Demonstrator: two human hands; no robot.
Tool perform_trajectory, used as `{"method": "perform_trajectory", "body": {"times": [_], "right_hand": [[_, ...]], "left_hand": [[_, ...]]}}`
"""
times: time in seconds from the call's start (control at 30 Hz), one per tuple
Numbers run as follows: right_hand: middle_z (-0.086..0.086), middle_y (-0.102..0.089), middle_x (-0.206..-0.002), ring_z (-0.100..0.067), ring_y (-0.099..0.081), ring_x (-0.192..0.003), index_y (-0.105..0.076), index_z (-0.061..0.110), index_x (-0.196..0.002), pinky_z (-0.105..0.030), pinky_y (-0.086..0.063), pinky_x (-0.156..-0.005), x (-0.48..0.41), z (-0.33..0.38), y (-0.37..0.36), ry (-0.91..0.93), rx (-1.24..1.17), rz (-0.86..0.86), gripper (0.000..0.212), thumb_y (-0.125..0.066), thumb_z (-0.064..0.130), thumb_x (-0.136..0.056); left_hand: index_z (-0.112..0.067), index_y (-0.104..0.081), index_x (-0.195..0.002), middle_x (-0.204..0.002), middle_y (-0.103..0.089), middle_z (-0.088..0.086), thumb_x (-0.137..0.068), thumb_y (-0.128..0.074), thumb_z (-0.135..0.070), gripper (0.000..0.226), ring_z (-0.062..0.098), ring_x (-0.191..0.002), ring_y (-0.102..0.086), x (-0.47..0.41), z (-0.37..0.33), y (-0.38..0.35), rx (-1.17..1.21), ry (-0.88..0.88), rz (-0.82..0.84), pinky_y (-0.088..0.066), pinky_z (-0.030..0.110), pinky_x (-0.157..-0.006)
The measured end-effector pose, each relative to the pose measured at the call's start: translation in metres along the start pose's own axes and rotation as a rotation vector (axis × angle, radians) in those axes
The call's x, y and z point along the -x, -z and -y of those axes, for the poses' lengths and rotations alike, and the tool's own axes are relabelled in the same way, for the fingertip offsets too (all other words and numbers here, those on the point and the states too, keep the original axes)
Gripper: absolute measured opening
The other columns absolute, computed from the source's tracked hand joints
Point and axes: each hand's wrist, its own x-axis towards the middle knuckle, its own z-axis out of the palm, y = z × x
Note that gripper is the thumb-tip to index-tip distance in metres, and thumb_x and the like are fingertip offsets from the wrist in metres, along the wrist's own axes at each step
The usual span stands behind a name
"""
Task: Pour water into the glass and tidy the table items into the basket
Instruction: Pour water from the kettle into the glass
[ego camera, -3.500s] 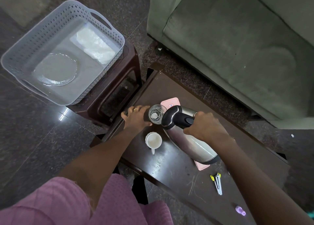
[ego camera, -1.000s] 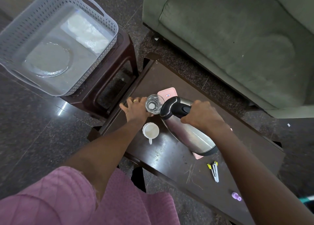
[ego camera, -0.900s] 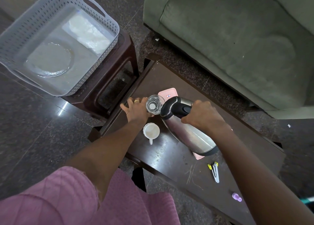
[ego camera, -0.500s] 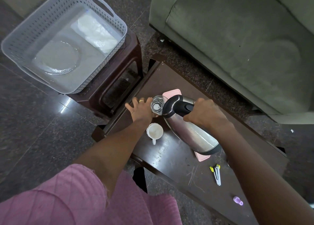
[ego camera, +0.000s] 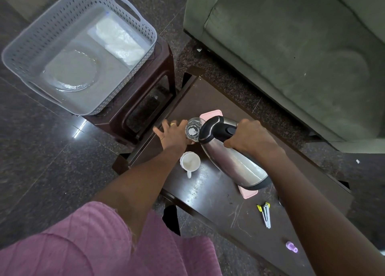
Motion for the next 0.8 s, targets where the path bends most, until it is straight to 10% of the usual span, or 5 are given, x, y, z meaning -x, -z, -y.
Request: {"method": "perform_trajectory", "body": {"times": [0.8], "right_hand": [[-0.018, -0.059, -0.109, -0.038, -0.059, -0.1, -0.053, 0.008, -0.11, -0.032, -0.043, -0.074, -0.002, 0.0038, -0.0059, -0.008, 0.041, 0.002, 0.058, -0.072, 0.037, -0.065]], "left_hand": [[-0.038, -0.041, -0.124, -0.13, -0.05, -0.001, -0.067, -0.07, -0.057, 0.067, 0.031, -0.132, -0.023, -0.004, 0.0054, -0.0081, 0.019, -0.011, -0.032, -0.012, 0.065, -0.102]]}}
